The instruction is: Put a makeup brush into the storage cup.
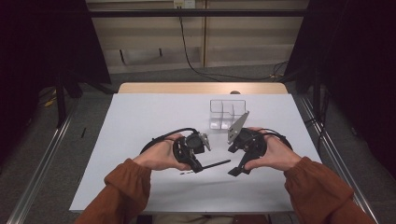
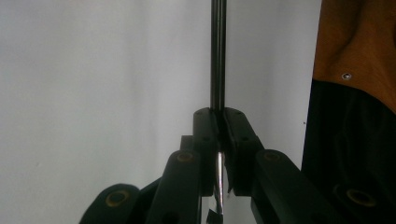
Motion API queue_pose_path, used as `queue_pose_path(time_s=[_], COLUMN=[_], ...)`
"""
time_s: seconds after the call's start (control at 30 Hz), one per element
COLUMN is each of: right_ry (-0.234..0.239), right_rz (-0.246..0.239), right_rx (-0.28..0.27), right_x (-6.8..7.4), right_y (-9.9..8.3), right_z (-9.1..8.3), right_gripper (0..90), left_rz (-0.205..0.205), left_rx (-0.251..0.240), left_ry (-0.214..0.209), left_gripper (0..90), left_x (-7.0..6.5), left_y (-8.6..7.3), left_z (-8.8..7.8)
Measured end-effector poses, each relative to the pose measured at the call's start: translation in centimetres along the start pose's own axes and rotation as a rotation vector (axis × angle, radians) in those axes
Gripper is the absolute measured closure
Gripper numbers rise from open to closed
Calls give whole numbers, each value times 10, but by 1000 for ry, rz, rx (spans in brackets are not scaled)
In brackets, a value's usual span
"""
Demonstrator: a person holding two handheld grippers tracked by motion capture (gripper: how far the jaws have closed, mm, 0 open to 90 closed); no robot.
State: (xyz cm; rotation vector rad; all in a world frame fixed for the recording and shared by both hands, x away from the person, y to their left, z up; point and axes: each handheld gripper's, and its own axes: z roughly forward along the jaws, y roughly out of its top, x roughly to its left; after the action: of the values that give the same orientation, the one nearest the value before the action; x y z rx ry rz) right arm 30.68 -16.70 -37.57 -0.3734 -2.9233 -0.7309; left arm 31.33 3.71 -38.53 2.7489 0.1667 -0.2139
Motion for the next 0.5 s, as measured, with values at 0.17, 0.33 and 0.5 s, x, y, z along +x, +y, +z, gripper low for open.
queue_pose_path(time_s=[0.17,0.33,0.5], right_ry=[21,39,33], right_rz=[-33,-57,-75], right_rx=[73,117,171], right_x=[-1,-3,-5], right_y=[5,10,12], right_z=[6,8,11], right_gripper=[289,437,492], left_rz=[7,22,15], left_rx=[3,26,24], left_ry=[0,-11,-14], left_gripper=[843,843,843], left_x=[-1,0,-1], left_y=[2,3,4], left_z=[1,1,3])
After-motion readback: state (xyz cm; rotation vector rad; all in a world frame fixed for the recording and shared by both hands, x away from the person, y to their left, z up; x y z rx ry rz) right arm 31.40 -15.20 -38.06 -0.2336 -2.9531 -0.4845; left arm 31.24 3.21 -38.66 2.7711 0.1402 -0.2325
